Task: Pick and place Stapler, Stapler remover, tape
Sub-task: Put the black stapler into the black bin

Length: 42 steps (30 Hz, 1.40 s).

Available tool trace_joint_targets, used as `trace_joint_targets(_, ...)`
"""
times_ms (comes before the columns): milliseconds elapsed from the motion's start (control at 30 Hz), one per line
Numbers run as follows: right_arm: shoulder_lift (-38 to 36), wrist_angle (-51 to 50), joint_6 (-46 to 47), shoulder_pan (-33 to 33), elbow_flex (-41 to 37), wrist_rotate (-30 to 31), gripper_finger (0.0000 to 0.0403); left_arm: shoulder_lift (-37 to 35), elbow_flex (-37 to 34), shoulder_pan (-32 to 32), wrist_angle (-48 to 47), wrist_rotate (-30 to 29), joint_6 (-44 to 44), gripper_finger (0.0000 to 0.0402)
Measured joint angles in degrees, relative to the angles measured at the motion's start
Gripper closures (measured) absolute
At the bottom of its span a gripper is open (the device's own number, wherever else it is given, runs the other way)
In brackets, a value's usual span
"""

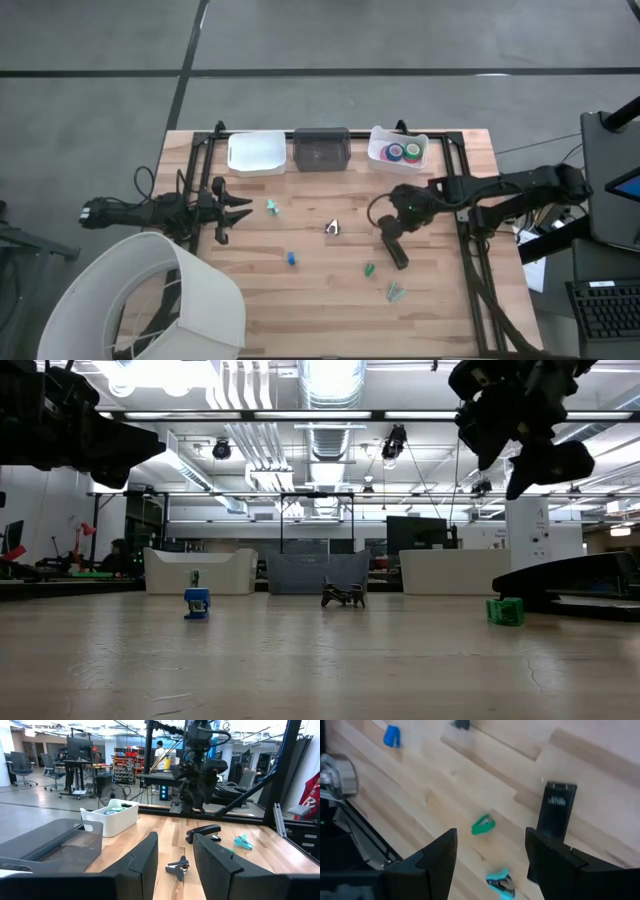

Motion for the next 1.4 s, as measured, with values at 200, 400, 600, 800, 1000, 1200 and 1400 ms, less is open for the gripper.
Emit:
trace_joint_targets(200, 1.95, -0.85, 2.19, 2.28, 0.02, 0.17, 0.0177, 0.0, 0.0, -0.01, 0.02, -0.02, -0.01, 0.0275)
trace_joint_targets(400, 5.42, -4.29, 3.5, 2.62, 0.07, 0.41, 0.0179, 0.0, 0.0, -0.01, 0.02, -0.02, -0.01, 0.0274)
trace_joint_targets(600, 11.16, -4.42, -0.37, 2.43, 0.07, 3.69, 0.0179, 0.0, 0.0, -0.01, 0.02, -0.02, -0.01, 0.0274)
trace_joint_targets(800, 16.78, -4.26, -2.5, 2.6, 0.07, 2.94, 0.0174, 0.0, 0.0, -0.01, 0.02, 0.0, -0.01, 0.0275)
trace_joint_targets(1000, 20.29, -4.07, -3.9, 2.58, 0.07, 2.88, 0.0166, 0.0, 0.0, -0.01, 0.02, -0.02, -0.01, 0.0273)
trace_joint_targets(1200, 21.49, -3.51, -5.53, 2.58, 0.24, 2.25, 0.0196, 0.0, 0.0, -0.01, 0.04, 0.0, 0.01, 0.0275)
trace_joint_targets(1400, 21.84, -2.63, -7.07, 2.38, 0.26, 1.7, 0.027, 0.0, 0.0, -0.01, 0.04, -0.02, -0.01, 0.0273)
